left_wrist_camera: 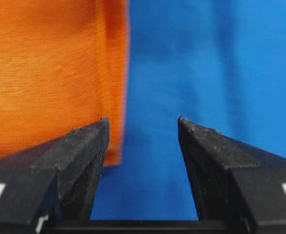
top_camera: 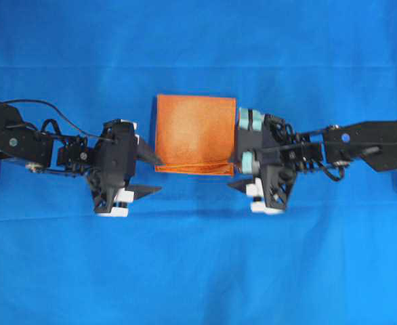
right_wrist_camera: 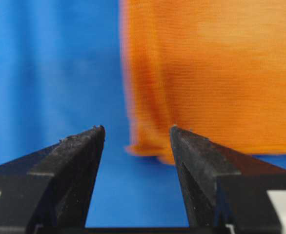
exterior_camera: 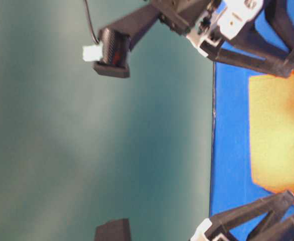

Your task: Fold a vertical towel.

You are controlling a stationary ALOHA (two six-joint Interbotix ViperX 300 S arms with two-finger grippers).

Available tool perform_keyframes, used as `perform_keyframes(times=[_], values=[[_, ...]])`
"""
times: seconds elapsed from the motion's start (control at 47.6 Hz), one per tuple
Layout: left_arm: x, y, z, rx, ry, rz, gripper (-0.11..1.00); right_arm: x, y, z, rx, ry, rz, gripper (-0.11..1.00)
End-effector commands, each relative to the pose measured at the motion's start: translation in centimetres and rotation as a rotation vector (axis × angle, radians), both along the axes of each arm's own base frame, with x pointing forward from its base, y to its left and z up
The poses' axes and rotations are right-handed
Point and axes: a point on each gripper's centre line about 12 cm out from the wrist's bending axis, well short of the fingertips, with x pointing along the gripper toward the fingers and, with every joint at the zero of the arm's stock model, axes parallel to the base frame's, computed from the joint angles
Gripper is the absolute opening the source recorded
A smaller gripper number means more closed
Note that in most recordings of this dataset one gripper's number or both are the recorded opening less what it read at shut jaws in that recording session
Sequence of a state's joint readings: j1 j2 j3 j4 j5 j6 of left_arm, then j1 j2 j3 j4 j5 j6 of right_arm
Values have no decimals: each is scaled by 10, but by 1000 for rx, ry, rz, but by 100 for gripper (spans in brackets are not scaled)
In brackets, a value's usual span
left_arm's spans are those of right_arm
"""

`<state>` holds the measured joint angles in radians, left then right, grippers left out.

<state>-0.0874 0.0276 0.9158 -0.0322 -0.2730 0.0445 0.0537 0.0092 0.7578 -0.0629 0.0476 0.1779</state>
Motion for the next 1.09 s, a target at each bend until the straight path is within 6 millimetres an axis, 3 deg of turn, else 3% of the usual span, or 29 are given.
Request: perform_keyframes(times=[0.0,0.147,0.336,0.483,0.672,0.946,1.072], values=[[2,-11,21,-4,-40,-32,54,1,10,25,7,-58,24,59],[-6,-12,47,-7,-49,-41,54,-7,14,52,10,-109,36,59],[-22,-11,96,-18,-131,-43,54,-20,13,100,15,-244,40,59],[-41,-8,136,-28,-242,-45,54,-36,11,141,24,-367,38,59],[-70,-4,182,-37,-390,-48,54,-59,7,174,14,-479,42,59],[-113,8,215,-32,-510,-20,54,-103,-7,200,-15,-554,10,59],[-129,13,220,-17,-502,-12,54,-121,-10,207,-30,-570,7,59]])
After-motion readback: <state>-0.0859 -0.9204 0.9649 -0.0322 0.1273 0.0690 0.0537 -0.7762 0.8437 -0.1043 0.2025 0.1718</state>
